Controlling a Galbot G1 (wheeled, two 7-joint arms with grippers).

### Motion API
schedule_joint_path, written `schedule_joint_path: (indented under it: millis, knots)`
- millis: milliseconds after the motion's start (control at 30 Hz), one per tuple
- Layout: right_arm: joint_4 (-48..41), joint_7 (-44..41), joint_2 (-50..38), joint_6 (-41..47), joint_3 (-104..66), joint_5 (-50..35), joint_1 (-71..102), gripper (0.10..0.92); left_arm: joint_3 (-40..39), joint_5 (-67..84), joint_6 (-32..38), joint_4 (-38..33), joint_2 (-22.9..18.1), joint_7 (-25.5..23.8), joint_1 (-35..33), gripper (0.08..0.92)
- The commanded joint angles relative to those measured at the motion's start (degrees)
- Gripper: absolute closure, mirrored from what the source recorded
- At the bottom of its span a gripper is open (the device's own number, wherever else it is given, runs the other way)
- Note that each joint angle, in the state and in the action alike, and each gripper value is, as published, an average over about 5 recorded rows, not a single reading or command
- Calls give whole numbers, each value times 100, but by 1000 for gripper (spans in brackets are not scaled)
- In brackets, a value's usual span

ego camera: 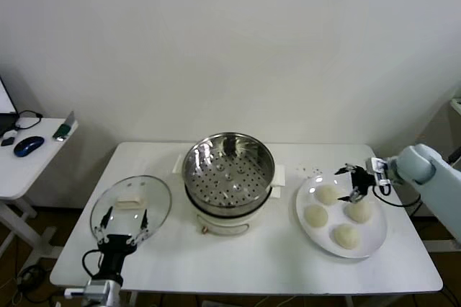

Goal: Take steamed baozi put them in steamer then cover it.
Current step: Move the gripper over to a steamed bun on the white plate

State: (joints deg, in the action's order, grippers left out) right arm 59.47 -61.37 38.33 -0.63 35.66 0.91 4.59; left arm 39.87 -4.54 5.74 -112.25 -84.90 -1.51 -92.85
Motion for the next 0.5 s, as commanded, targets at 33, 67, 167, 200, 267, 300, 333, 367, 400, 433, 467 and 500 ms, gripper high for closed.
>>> schedule_joint_path:
  millis: [33, 67, 167, 200, 267, 300, 333, 367, 400, 433, 467, 500]
  knots:
    - [-798, -430, 360, -27, 2008, -83, -1474, 203, -3, -15, -50, 26, -10, 29, 42, 177]
    - [-855, -415, 472, -1, 2070, -127, -1466, 203, -5, -17, -60, 31, -20, 40, 54, 177]
    - [-1026, -386, 748, 52, 2139, -196, -1393, 203, -5, -25, -74, 45, -35, 54, 78, 177]
    - [-1092, -385, 833, 52, 2149, -197, -1364, 203, -3, -28, -78, 48, -34, 57, 81, 177]
    - [-1211, -381, 959, 51, 2161, -195, -1314, 203, 3, -34, -83, 56, -27, 62, 84, 177]
    - [-1268, -376, 1017, 50, 2146, -181, -1282, 203, 10, -34, -84, 63, -22, 64, 86, 177]
    - [-1308, -371, 1060, 51, 2125, -166, -1245, 203, 16, -33, -85, 71, -17, 66, 89, 177]
    - [-1347, -364, 1101, 53, 2100, -149, -1206, 203, 22, -32, -85, 80, -11, 67, 92, 177]
    - [-1382, -358, 1140, 53, 2074, -117, -1169, 203, 27, -31, -84, 91, -5, 69, 95, 177]
    - [-1413, -353, 1177, 50, 2048, -76, -1133, 203, 33, -29, -84, 102, 1, 71, 99, 177]
    - [-1444, -348, 1210, 45, 2027, -36, -1100, 203, 37, -28, -84, 110, 6, 72, 103, 177]
    - [-1486, -340, 1245, 38, 1993, 6, -1066, 203, 40, -26, -83, 120, 10, 73, 108, 177]
